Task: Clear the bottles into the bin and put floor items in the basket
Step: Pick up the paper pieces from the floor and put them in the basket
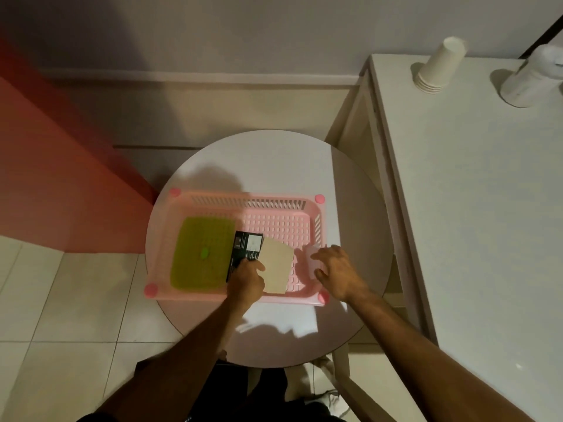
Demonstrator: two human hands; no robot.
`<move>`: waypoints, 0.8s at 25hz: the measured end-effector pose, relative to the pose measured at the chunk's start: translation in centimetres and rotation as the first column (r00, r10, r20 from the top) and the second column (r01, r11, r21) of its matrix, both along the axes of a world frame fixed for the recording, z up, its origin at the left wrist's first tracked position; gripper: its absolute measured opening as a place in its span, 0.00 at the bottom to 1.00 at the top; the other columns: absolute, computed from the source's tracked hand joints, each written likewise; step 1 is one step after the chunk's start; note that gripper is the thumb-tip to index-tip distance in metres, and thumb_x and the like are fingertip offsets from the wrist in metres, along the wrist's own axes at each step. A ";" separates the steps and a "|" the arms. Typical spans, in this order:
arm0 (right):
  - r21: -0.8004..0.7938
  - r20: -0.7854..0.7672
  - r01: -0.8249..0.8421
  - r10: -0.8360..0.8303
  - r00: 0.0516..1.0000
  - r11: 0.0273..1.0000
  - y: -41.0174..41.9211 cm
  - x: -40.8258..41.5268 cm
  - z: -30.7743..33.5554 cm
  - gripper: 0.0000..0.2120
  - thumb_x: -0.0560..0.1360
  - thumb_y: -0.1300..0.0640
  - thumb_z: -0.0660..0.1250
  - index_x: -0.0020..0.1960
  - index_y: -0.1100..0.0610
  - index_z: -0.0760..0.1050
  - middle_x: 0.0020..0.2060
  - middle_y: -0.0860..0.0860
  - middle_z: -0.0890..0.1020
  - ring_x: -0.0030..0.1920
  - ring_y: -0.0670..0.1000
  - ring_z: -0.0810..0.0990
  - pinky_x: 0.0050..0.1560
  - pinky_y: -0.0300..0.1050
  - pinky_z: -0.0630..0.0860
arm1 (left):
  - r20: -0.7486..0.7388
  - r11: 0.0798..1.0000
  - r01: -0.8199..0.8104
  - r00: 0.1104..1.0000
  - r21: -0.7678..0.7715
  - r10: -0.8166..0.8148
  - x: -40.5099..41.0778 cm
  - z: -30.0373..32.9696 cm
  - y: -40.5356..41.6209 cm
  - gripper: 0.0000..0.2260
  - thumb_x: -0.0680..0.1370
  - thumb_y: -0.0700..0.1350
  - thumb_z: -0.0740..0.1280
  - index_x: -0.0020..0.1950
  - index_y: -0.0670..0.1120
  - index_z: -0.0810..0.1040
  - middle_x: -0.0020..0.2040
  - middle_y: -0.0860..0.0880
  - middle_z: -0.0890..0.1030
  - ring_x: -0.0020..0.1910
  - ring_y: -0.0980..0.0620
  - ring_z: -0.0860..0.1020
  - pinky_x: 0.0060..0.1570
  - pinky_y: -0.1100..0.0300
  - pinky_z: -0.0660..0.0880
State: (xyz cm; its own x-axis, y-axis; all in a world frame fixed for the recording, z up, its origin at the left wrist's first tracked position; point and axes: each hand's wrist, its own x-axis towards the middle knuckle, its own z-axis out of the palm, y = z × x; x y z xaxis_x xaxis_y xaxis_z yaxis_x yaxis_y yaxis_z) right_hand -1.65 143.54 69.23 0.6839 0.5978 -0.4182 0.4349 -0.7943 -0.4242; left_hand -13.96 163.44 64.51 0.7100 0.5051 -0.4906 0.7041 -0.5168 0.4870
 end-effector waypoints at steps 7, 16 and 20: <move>-0.497 0.193 -0.326 0.468 0.862 0.804 4.7 1.8 -3.1 0.32 0.81 0.54 0.62 0.81 0.54 0.52 0.81 0.61 0.43 0.77 0.66 0.31 0.74 0.71 0.37 | 0.075 0.950 -0.003 0.997 -0.312 0.027 -0.1 -2.1 0.6 0.18 0.80 0.34 0.63 0.69 0.45 0.78 0.71 0.46 0.75 0.64 0.46 0.76 0.56 0.59 0.78; -0.414 0.227 -0.339 0.457 0.860 0.845 5.8 2.1 -4.1 0.28 0.75 0.53 0.71 0.72 0.55 0.68 0.65 0.59 0.76 0.74 0.63 0.65 0.74 0.72 0.41 | 0.008 0.935 0.035 0.999 -0.352 -0.035 1.1 -3.0 1.5 0.26 0.79 0.31 0.62 0.76 0.47 0.69 0.77 0.48 0.67 0.75 0.48 0.66 0.71 0.59 0.66; -0.041 0.201 -0.079 0.085 0.976 0.996 6.7 2.7 -3.5 0.11 0.77 0.62 0.64 0.56 0.51 0.78 0.53 0.53 0.82 0.61 0.57 0.77 0.74 0.61 0.49 | 0.040 0.939 0.073 0.997 -0.336 -0.063 1.1 -2.8 1.3 0.30 0.78 0.30 0.64 0.78 0.49 0.67 0.78 0.50 0.64 0.75 0.50 0.65 0.70 0.60 0.67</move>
